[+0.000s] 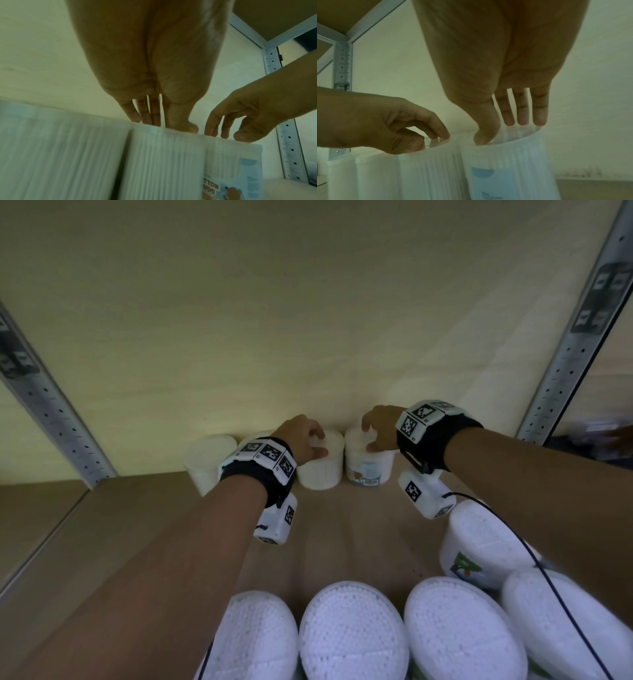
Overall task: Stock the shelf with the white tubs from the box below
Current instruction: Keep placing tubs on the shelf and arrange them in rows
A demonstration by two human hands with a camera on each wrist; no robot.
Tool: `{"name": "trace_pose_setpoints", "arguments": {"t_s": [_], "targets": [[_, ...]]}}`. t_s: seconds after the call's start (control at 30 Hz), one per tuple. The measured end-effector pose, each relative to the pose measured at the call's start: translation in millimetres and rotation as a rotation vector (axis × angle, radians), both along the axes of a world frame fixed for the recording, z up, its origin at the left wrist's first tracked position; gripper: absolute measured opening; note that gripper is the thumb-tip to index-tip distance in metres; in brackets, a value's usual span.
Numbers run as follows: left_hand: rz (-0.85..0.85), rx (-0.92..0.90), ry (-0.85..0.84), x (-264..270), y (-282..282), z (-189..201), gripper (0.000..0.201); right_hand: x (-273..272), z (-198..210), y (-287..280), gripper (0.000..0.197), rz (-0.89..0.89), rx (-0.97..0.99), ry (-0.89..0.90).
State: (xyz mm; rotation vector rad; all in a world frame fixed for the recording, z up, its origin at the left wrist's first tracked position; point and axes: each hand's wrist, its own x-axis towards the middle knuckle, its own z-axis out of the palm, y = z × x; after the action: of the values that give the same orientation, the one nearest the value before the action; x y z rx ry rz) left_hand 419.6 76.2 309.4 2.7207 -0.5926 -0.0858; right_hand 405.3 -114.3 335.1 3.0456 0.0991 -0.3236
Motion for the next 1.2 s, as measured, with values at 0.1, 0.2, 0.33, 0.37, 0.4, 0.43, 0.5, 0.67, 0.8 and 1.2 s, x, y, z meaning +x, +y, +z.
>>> {"name": "trace_pose_setpoints", "arguments": {"t_s": [0.1,0.2,0.33,0.37,0.4,0.43,0.5,0.67,0.8,1.2], "targets": [[-0.008,0.007,-0.002,-1,0,0,0.043,0,4,0,0.054,0.016,-0.007,0.042],[-0.009,0.014,0.002,-1,0,0,0.043,-3,7,1,0.053,0.030,0.021,0.041],[-0.010,0.015,0.003,-1,-1,0,0.043,-3,7,4,0.047,-0.022,0.077,-0.001],[-0.010,0.013,0.002,-1,-1,0,0.043,-1,5,4,0.048,-0.043,0.075,-0.024],[-0.009,0.011,0.002,-1,-1,0,0.043,0,3,4,0.051,-0.060,0.071,-0.045],[-0.008,0.010,0.002,-1,-1,0,0.042,1,2,4,0.054,-0.081,0.049,-0.044],[-0.006,0.008,0.003,-2,-1,0,0.042,-1,0,6,0.056,-0.103,0.024,-0.026],[-0.004,0.002,0.008,-1,0,-1,0.041,3,-1,14,0.054,-0.106,-0.020,-0.008],[-0.002,-0.004,0.005,-1,-1,-1,0.041,23,-15,2,0.066,-0.054,-0.041,-0.044],[-0.003,-0.010,0.008,-3,-1,-1,0.041,13,-3,-1,0.061,-0.012,0.031,0.007]]}}
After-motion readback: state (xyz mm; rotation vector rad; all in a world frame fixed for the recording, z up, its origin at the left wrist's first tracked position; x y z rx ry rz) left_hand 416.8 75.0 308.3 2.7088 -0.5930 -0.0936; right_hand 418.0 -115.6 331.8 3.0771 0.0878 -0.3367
